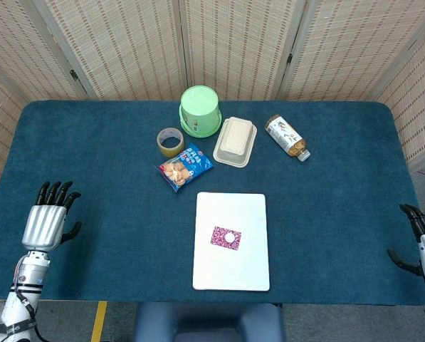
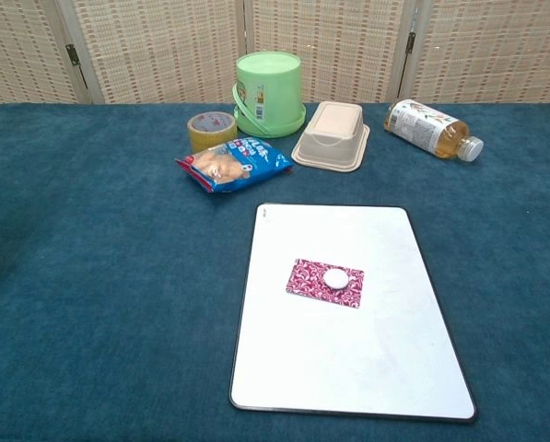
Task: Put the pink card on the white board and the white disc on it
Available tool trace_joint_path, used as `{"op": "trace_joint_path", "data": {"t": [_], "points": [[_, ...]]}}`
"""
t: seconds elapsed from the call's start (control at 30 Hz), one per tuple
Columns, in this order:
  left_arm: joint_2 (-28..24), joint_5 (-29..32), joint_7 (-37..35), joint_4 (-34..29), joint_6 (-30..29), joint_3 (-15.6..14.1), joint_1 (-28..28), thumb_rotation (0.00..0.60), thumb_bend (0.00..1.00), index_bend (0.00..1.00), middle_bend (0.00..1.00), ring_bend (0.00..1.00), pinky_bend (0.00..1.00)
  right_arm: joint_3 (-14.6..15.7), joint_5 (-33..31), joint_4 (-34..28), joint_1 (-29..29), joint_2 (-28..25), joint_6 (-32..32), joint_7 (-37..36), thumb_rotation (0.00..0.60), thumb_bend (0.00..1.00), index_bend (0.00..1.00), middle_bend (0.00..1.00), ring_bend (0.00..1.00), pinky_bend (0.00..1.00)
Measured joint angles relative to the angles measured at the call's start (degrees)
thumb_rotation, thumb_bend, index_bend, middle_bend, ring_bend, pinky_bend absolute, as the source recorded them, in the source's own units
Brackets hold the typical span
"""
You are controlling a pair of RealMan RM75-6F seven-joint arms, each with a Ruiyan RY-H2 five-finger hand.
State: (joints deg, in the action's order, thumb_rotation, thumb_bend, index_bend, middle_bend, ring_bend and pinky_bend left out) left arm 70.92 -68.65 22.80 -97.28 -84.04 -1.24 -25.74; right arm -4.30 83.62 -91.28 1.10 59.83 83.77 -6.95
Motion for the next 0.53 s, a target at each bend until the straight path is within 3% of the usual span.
{"op": "trace_joint_path", "data": {"t": [0.23,0.53], "points": [[-3.00,-3.94,-6.87,-3.77,-3.15,-1.04,6.32,0.600,0.35,0.28,0.15,0.11,0.00,0.80,1.98,0.56,1.57,-0.76,-2.67,-3.01,0.600,0.25,0.10,0.14,0.18,0.16],[-2.47,-8.28,-7.18,-3.02,-5.51,-1.22,9.79,0.600,0.35,0.28,0.15,0.11,0.00,1.57,7.43,1.27,3.07,-0.33,-1.25,-3.43,0.600,0.25,0.10,0.14,0.16,0.15]]}}
